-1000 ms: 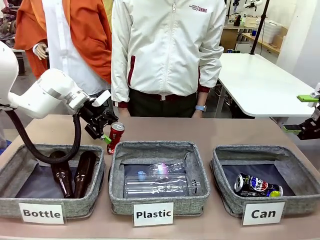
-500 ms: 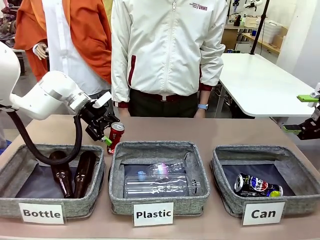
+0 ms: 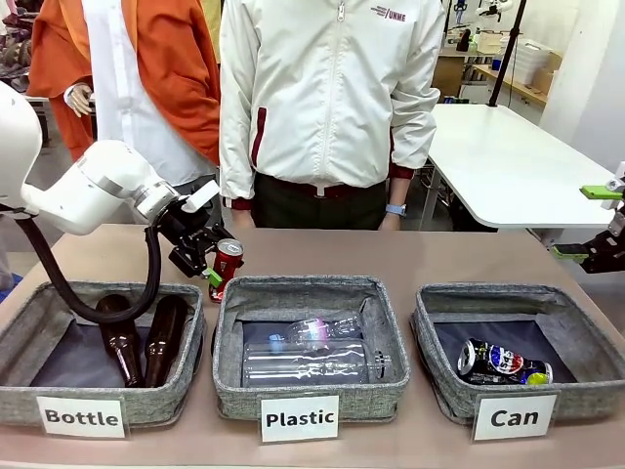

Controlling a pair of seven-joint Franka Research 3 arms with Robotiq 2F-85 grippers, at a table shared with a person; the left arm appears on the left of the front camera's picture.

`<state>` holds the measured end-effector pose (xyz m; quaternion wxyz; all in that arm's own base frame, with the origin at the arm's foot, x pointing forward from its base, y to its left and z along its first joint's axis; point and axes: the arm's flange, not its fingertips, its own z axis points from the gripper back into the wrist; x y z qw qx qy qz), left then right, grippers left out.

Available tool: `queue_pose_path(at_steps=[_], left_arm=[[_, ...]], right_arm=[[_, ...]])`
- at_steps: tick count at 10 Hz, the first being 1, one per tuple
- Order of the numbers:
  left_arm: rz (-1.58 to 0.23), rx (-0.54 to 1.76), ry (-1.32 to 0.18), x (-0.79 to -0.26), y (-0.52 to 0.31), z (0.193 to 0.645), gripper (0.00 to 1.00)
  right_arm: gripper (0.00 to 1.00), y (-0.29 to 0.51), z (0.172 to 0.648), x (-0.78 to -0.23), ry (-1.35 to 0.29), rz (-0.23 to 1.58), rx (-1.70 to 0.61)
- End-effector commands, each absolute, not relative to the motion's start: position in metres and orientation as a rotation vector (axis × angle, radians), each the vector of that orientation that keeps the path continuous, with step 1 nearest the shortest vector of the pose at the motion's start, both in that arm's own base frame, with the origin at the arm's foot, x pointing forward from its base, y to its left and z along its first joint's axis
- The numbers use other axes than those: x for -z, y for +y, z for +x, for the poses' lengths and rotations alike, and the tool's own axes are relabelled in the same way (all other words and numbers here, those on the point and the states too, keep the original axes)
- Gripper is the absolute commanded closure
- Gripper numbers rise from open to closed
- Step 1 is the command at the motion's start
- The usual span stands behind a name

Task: Sort the can waste into the basket.
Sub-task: Pick up the can waste from the table and place it in the right Fabric basket.

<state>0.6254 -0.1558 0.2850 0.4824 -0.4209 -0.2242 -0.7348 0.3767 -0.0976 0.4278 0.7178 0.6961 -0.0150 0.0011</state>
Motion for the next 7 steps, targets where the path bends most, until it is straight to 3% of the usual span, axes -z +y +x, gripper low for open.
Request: queue_pose_path(at_steps=[1,2,7], left_arm=[[-1.044,1.801,-0.536,-0.2870,-0.1606,0.6295,0.70],[-1.044,1.804,-0.527,-0.2858,-0.1621,0.6294,1.00],[-1.031,1.803,-0.553,-0.2910,-0.1600,0.6280,1.00]], right_arm=[[0.00,-0.1002,0.3748,-0.4294,-0.040,1.537,-0.029],[0.00,-0.1002,0.3748,-0.4294,-0.040,1.537,-0.029],[0.00,-0.1002,0.3748,-0.4294,-0.040,1.537,-0.029]])
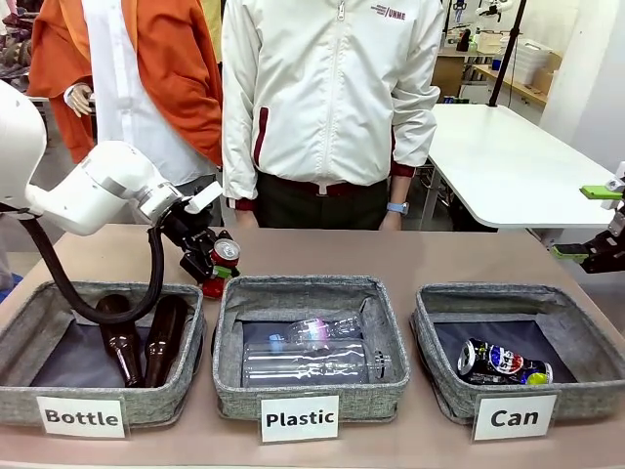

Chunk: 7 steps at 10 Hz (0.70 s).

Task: Sort the can waste into the basket.
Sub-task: Pick up the can waste from the table and place it in the right Fabric basket.

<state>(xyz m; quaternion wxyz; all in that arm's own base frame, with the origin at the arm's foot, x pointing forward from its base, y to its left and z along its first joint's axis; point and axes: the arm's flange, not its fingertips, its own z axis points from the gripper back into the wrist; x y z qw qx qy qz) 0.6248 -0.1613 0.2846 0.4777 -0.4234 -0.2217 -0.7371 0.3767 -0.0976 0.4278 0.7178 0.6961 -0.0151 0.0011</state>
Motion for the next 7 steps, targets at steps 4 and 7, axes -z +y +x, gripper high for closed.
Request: queue_pose_path(at_steps=[4,7], left_arm=[[-0.939,1.796,-0.623,-0.358,-0.122,0.616,1.00],[-1.069,1.809,-0.353,-0.468,-0.058,0.544,1.00]], right_arm=[[0.00,-0.100,0.375,-0.429,-0.040,1.537,-0.029],[0.00,-0.100,0.375,-0.429,-0.040,1.537,-0.029]])
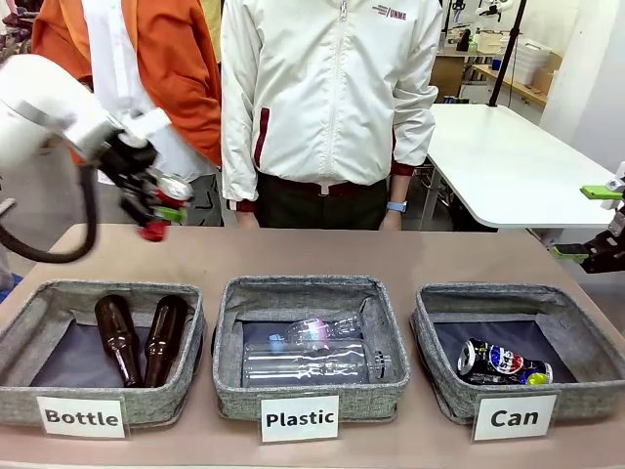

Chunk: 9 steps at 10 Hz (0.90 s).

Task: Sort the can waste into the basket.
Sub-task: Pick up the can waste from the table and place it in the right Fabric basket.

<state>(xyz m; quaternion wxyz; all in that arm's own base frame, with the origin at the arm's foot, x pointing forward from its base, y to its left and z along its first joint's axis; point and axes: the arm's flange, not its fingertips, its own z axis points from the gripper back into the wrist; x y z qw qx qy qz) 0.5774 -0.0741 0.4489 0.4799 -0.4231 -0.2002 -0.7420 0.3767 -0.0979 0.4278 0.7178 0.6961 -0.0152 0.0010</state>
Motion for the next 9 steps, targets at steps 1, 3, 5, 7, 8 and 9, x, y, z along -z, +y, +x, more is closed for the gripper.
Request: queue_pose_path(at_steps=[1,3,5,7,8,9], left_arm=[[-1.058,1.849,-0.307,-0.486,-0.038,0.507,1.00],[-0.978,1.804,-0.287,-0.491,-0.008,0.432,1.00],[-0.756,1.676,-0.366,-0.465,-0.003,0.392,1.00],[-0.900,1.740,-0.324,-0.491,0.012,0.411,1.00],[-0.900,1.740,-0.324,-0.491,0.012,0.411,1.00],[-0.900,1.740,-0.324,-0.491,0.012,0.411,1.00]], right_arm=[[0.00,-0.100,0.375,-0.429,-0.040,1.537,-0.029],[0.00,-0.100,0.375,-0.429,-0.040,1.537,-0.029],[0.00,-0.100,0.375,-0.429,-0.040,1.537,-0.029],[0.00,-0.100,0.375,-0.429,-0.040,1.537,-0.029],[0.00,-0.100,0.375,-0.429,-0.040,1.537,-0.029],[0.00,-0.100,0.375,-0.429,-0.040,1.537,-0.029]])
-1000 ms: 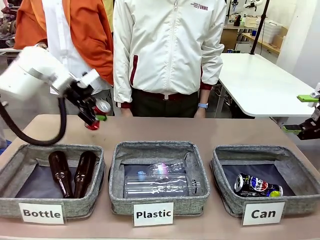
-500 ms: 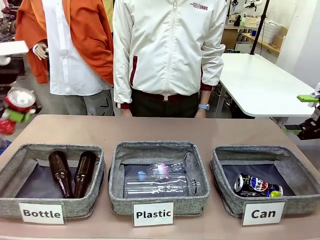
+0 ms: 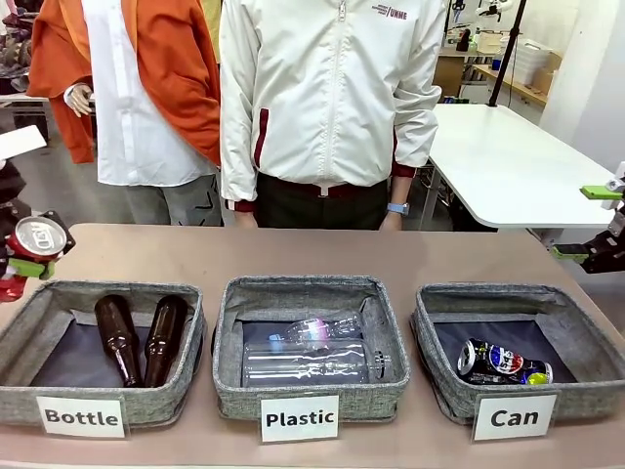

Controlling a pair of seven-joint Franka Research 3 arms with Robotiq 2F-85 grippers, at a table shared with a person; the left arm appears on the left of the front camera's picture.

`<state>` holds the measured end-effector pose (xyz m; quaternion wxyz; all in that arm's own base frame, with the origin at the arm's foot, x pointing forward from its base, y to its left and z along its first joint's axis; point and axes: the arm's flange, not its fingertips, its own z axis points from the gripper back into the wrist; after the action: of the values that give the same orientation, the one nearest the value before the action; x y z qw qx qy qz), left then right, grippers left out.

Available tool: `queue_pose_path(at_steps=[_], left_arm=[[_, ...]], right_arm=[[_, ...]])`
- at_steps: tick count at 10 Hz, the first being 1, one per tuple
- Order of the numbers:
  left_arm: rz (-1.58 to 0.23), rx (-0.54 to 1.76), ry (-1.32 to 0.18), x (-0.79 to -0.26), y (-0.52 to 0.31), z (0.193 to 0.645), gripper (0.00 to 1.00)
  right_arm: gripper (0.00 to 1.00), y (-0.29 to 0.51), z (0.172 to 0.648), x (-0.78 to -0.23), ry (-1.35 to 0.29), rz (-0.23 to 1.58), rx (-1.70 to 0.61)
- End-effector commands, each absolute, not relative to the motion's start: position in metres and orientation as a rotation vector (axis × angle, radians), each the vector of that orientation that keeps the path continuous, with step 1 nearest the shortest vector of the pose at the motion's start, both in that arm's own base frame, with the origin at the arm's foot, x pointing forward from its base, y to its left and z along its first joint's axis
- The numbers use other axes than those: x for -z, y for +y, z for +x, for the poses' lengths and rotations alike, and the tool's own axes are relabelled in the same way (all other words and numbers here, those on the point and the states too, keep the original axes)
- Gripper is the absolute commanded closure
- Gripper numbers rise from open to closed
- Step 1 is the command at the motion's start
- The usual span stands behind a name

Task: Sort the can waste into the basket.
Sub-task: Pick up the can waste from the table and place it in the right Fabric basket.

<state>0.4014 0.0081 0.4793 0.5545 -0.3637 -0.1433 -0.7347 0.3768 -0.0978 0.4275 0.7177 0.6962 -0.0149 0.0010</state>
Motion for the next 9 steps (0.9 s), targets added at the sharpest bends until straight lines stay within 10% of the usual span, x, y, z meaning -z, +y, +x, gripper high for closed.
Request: queue_pose_path(at_steps=[1,4,9], left_arm=[[-0.900,1.740,-0.324,-0.491,0.012,0.411,1.00],[-0.888,1.750,-0.329,-0.488,0.008,0.410,1.00],[-0.797,1.519,-0.265,-0.542,-0.307,0.472,1.00]], right_arm=[[0.00,-0.100,0.375,-0.429,-0.040,1.537,-0.029],[0.00,-0.098,0.377,-0.427,-0.033,1.540,-0.002],[0.00,-0.189,0.337,-0.486,-0.200,1.382,0.034]])
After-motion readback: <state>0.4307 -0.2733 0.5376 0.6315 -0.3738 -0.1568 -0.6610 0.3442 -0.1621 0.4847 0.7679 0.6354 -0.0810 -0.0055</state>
